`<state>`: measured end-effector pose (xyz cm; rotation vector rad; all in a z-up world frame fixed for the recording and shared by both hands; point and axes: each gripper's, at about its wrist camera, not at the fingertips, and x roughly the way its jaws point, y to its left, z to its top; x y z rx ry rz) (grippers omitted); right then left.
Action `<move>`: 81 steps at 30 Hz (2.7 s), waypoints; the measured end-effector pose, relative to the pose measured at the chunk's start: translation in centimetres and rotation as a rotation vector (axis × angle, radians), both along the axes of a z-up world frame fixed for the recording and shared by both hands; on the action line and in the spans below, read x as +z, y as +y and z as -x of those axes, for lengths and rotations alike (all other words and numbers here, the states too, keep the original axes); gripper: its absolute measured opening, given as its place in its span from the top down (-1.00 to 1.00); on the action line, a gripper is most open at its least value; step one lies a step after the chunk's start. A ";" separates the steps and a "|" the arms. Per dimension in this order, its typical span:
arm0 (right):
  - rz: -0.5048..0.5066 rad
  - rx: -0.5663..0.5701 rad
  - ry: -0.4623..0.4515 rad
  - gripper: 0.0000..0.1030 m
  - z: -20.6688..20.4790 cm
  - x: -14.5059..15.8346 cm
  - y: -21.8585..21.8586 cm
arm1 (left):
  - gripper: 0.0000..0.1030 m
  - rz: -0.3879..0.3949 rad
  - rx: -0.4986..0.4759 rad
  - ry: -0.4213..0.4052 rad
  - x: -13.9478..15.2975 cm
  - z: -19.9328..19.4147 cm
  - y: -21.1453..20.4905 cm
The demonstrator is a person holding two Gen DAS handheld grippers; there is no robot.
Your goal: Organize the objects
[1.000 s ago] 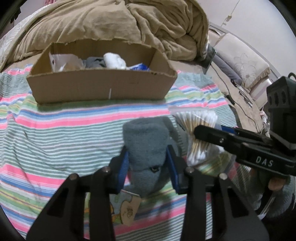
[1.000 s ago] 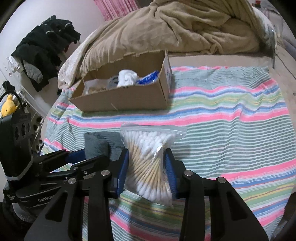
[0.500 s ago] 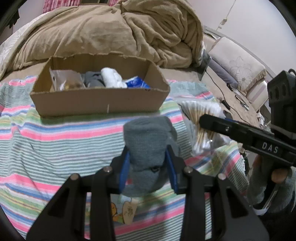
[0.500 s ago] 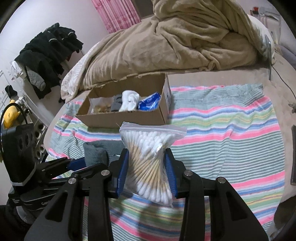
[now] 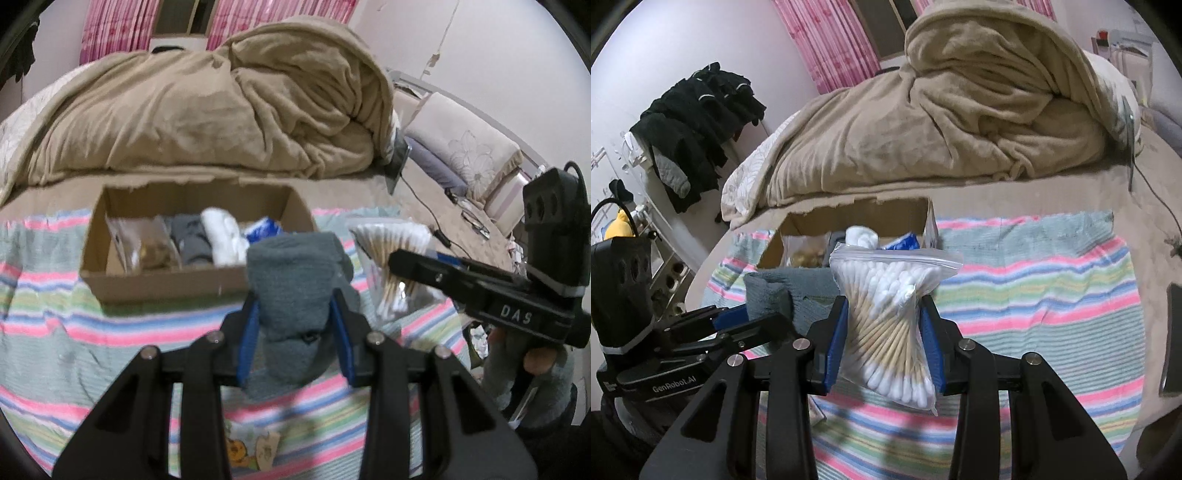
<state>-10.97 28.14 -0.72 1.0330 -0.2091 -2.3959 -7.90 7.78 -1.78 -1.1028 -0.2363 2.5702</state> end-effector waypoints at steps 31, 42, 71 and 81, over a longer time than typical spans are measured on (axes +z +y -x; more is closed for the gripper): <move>-0.031 0.025 0.024 0.22 9.7 -0.4 -4.1 | 0.27 -0.008 -0.058 -0.034 -2.2 11.7 -1.0; -0.046 0.012 -0.062 0.22 12.6 -4.2 -5.4 | 0.27 0.042 -0.018 -0.068 -5.2 14.2 -1.3; -0.105 -0.040 -0.040 -0.04 11.4 -4.4 -5.7 | -0.12 0.068 0.030 -0.090 -3.8 13.6 -2.9; -0.132 -0.047 -0.004 -0.28 8.1 -2.8 -5.2 | -0.12 0.080 0.041 -0.045 -1.0 9.9 -4.2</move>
